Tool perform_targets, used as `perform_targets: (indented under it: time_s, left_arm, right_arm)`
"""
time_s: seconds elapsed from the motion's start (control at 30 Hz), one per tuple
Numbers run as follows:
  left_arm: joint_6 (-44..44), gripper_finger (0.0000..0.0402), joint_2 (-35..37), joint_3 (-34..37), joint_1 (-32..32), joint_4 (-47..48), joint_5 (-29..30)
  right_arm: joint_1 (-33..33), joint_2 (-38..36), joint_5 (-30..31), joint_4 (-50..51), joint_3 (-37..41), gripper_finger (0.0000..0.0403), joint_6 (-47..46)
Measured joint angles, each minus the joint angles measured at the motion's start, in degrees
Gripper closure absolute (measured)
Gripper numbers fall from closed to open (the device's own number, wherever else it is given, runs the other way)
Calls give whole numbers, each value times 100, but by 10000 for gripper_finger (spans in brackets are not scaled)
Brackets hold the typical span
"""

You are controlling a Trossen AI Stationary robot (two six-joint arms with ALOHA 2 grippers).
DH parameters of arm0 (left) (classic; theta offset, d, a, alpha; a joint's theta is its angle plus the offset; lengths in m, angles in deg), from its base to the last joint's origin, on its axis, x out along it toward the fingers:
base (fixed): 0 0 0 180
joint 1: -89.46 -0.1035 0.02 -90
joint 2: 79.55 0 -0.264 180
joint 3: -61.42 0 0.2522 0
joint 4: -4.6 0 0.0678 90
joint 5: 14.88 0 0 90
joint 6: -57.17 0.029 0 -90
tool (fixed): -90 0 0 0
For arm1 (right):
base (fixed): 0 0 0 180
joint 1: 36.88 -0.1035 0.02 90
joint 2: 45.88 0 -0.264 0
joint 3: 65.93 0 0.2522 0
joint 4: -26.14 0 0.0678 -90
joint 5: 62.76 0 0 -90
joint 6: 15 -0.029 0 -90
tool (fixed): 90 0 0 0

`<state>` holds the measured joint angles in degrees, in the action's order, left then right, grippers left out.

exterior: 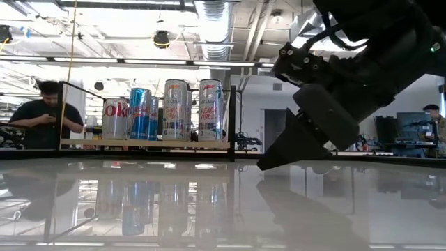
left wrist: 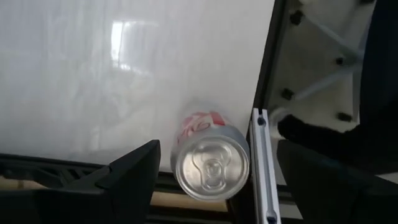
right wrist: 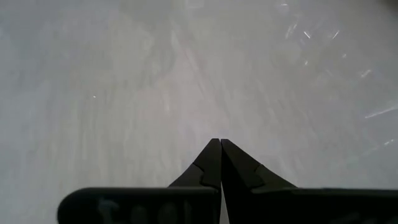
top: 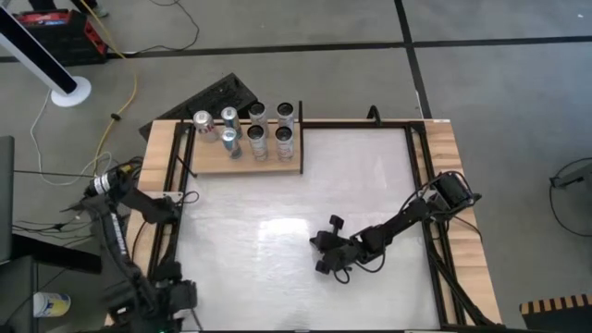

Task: Place canned beverage on shelf
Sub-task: Put the coke soda can aligned with the other coke soda can on the shelf

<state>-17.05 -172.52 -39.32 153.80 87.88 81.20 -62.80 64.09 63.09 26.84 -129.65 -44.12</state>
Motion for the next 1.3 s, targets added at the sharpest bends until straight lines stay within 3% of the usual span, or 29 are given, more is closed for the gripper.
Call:
perform_targets:
  time_s: [0.27,0.47,1.3]
  left_arm:
    - [-812,95,2,2,610,2,783]
    - [-751,95,-97,4,740,35,1097]
    - [-502,95,-374,208,604,128,462]
  right_arm:
    - [7,0,7,-26,0,376,-85]
    - [61,0,8,-26,0,376,-85]
    - [185,0,15,-86,0,376,22]
